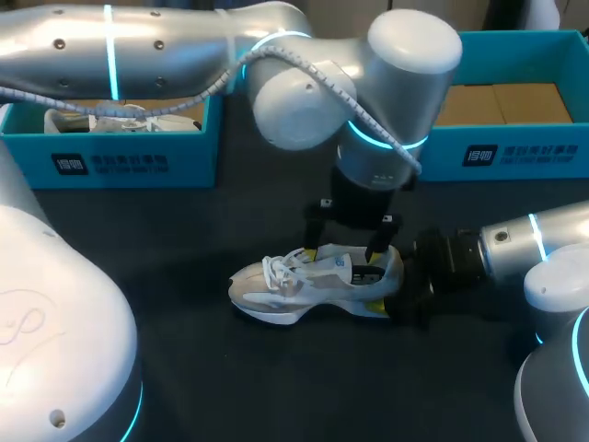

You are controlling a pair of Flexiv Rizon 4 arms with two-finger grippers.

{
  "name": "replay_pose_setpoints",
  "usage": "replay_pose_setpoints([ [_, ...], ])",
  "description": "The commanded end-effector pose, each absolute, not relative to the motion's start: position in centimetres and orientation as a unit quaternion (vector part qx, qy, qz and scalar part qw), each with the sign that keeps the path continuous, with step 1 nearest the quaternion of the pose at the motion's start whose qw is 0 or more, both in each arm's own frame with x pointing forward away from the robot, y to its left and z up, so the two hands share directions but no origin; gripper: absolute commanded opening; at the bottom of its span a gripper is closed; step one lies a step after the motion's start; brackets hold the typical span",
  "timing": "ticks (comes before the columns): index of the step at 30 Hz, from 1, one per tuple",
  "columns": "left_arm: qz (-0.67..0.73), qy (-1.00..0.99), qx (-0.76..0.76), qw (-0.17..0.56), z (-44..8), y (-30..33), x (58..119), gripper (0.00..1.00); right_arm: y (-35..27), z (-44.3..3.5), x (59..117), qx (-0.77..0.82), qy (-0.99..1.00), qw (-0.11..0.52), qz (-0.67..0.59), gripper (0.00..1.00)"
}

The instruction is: Take the shoe out of the shoebox, open the shoe tongue, remove and reinsert the insole, then place the shoe into the shoebox

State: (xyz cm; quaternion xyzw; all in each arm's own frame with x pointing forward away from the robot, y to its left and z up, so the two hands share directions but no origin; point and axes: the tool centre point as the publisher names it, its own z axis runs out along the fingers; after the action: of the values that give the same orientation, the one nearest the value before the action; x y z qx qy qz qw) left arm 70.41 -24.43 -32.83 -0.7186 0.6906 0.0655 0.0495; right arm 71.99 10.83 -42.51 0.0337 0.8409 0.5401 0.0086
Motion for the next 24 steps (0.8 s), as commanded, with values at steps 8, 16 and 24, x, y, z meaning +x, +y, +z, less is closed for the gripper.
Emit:
replay_pose_setpoints([
  [8,0.082,0.677,-0.728,0.077,-35.6,-25.8,70.2,1.00,11.1,-42.8,72.2,0.034,0.842,0.008,0.538,0.00],
  [16,0.092,0.676,-0.726,0.088,-36.1,-25.6,69.9,1.00,11.1,-42.8,72.2,0.034,0.842,0.008,0.538,0.00],
  [24,0.104,0.674,-0.724,0.104,-36.5,-24.8,69.6,1.00,11.1,-42.8,72.2,0.034,0.842,0.008,0.538,0.00],
])
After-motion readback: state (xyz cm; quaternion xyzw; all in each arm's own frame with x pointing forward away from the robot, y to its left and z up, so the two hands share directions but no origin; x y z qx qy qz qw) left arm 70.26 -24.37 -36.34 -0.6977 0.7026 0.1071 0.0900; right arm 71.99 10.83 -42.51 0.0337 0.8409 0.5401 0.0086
